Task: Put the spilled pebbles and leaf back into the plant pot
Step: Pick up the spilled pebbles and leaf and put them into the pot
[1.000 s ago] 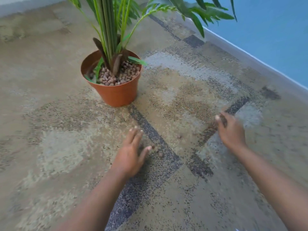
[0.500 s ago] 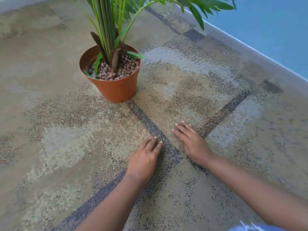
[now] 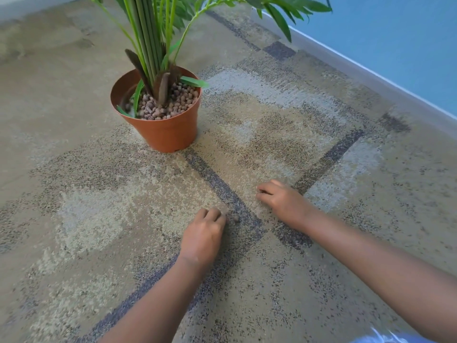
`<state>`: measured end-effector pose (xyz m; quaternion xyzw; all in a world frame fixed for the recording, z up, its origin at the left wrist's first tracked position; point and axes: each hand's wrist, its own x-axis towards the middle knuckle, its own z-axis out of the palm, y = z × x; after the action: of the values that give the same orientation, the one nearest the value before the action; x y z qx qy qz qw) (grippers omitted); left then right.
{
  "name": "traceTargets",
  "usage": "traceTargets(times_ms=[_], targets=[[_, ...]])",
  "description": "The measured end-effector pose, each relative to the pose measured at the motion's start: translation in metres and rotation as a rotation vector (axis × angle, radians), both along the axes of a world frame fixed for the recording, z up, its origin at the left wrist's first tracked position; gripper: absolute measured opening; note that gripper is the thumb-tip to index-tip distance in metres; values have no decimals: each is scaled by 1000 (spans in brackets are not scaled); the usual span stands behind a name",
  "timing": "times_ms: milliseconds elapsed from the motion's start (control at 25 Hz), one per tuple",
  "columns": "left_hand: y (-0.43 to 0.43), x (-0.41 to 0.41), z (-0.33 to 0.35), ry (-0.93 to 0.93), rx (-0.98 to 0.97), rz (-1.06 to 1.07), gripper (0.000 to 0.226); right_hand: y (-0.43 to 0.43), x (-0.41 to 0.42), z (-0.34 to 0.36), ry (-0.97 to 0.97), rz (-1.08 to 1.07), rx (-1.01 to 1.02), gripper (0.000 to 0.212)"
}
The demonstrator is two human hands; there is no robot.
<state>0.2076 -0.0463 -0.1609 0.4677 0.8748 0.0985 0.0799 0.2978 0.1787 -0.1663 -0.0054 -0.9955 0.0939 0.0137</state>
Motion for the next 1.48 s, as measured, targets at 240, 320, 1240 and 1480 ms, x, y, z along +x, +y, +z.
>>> traceTargets(times_ms=[240, 320, 1240, 1480], targets=[[-12, 2, -6, -46, 53, -13, 29, -11, -24, 38, 159, -224, -315, 19], [-8, 0, 8, -116, 138, 83, 25, -21, -67, 71, 320, -157, -336, 15], [-84, 25, -17, -72, 314, -77, 27, -67, 18, -15, -22, 221, -143, 47], [-62, 8, -18, -163, 241, 177, 42, -47, -11, 15, 183, -98, -359, 15]])
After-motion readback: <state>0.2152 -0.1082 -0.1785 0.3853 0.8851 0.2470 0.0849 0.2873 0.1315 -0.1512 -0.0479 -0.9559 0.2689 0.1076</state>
